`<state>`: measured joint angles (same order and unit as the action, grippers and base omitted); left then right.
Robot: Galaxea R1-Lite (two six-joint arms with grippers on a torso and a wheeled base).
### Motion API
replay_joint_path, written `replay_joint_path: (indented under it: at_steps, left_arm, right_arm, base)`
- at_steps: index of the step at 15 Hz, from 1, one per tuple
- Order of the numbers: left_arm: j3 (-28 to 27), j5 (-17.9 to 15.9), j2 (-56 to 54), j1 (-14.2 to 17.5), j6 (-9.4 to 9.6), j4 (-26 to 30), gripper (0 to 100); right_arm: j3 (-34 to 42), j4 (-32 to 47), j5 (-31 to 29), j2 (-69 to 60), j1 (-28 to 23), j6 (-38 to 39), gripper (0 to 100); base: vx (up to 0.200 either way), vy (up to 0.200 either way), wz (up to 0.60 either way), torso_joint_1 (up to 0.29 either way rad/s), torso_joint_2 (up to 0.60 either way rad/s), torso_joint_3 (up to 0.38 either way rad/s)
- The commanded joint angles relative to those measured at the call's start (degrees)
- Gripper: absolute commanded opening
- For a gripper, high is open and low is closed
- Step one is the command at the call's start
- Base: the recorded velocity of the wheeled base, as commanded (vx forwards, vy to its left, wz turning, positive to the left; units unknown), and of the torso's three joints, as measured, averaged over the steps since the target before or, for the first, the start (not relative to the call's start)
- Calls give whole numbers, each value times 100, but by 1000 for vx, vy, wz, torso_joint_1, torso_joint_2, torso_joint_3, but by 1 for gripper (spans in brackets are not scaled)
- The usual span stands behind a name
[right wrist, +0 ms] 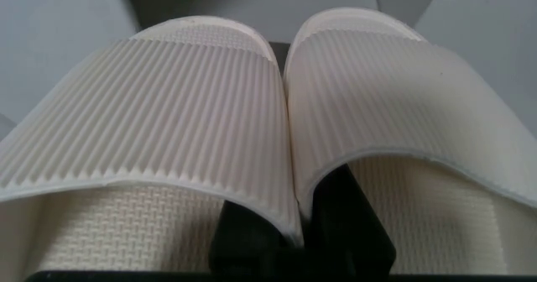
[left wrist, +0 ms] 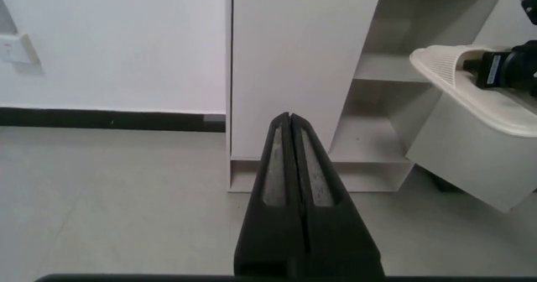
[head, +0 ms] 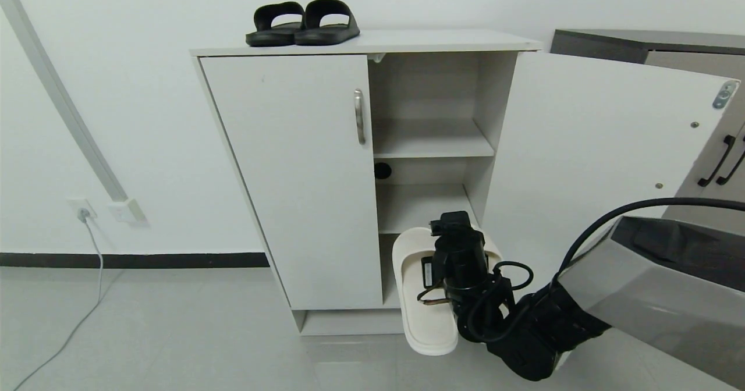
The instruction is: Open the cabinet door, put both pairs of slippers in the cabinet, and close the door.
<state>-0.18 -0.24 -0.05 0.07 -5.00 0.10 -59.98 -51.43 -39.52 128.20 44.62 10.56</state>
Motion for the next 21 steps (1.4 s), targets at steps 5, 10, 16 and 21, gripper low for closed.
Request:
replay_joint_path:
  at_steps: [5,10,16,21]
  left_arm:
    - [1,-2,5,1,-1,-1,0]
    - [1,-2,14,1,-10,-1,0]
    - [1,-2,5,1,8,-1,0]
    - [1,-2,14,1,-1,-1,0]
  right_arm:
    - [-163,-877,15,610,-94,-221,0]
    - [-146,-1510,15,654,-129,-678,0]
    - [-146,-2363,-3,926,-269,-1117,0]
    - [-146,-2468,23,970,-269,-1205,0]
  base:
    - [0,0,0,2,2,-185]
    - [0,0,0,4,1,-199]
    - [0,0,0,3,2,-33]
    - [40,0,0,0,0,0]
